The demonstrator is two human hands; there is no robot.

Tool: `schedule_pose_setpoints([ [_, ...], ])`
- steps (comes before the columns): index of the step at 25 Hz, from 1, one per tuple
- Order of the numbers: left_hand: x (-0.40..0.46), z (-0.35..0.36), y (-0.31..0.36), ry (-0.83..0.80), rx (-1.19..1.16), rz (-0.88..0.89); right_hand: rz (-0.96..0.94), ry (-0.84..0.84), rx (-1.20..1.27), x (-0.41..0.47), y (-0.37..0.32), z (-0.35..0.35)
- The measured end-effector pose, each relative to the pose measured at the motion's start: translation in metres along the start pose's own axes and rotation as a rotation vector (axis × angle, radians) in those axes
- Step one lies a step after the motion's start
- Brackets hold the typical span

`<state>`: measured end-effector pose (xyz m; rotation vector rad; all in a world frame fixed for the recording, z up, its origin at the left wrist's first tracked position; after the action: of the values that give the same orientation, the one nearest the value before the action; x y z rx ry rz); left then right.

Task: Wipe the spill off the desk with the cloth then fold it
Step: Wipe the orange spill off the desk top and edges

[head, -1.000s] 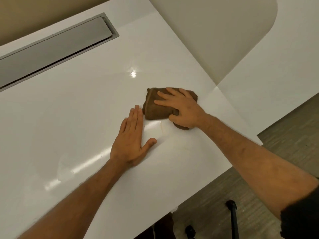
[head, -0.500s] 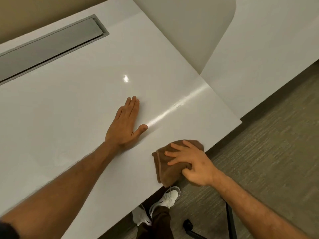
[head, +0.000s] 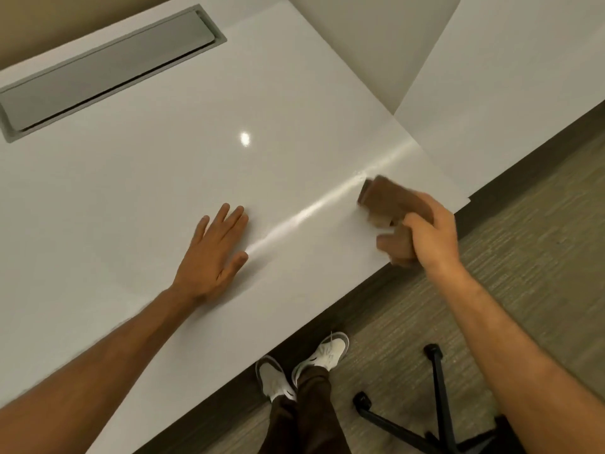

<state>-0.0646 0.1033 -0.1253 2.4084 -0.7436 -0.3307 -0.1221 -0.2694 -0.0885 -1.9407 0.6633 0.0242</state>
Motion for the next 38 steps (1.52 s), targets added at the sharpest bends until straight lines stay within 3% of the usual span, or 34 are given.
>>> schedule_pose_setpoints([
  [3,-0.023,-0.002,-0.016,0.010,-0.040,-0.075,-0.130,-0.011,-0.871,0.017,-0.009,0.053],
  [4,-0.025,0.000,-0.017,0.009,-0.064,-0.077,-0.211,-0.006,-0.979,0.015,-0.015,0.074],
  [10,-0.026,-0.001,-0.021,0.084,-0.220,-0.074,-0.527,-0.112,-0.904,-0.026,-0.054,0.189],
  [14,-0.025,-0.002,-0.025,0.127,-0.277,-0.055,-0.868,-0.352,-0.877,-0.068,-0.080,0.248],
  [17,-0.027,0.000,-0.031,0.119,-0.252,-0.077,-0.997,-0.561,-0.774,-0.117,-0.070,0.261],
  [19,-0.028,0.000,-0.031,0.089,-0.234,-0.085,-1.002,-0.677,-0.732,-0.145,-0.054,0.256],
  [23,-0.036,-0.007,-0.027,0.082,-0.110,-0.120,-0.757,-0.812,-0.633,-0.160,-0.025,0.222],
  [25,-0.056,-0.016,-0.035,0.121,-0.074,-0.156,-0.576,-0.739,-0.505,-0.153,-0.018,0.193],
  [27,-0.086,-0.026,-0.050,0.150,-0.061,-0.202,-0.324,-0.582,-0.217,-0.133,-0.020,0.156],
  [29,-0.119,-0.039,-0.071,0.170,-0.031,-0.257,-0.218,-0.325,0.041,-0.105,-0.031,0.125],
  [31,-0.147,-0.052,-0.089,0.194,0.006,-0.322,-0.173,-0.073,0.060,-0.075,-0.043,0.112],
  [33,-0.167,-0.061,-0.102,0.217,0.007,-0.389,-0.125,0.055,-0.155,-0.052,-0.046,0.127],
  [36,-0.180,-0.056,-0.111,0.211,-0.036,-0.465,-0.159,0.103,-0.780,-0.036,-0.050,0.172],
  [38,-0.181,-0.051,-0.114,0.192,0.006,-0.474,-0.242,0.084,-0.883,-0.034,-0.065,0.204],
])
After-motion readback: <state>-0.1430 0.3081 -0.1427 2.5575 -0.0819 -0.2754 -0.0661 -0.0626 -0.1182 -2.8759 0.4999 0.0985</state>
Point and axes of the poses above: each hand's wrist, its own x-axis towards the middle knuckle, its own z-axis out of the palm, y = z × x, the point moved 9 cm from there along x, towards the middle knuckle, and after that the axes turned 10 degrees about -x, right-handed, at the moved point
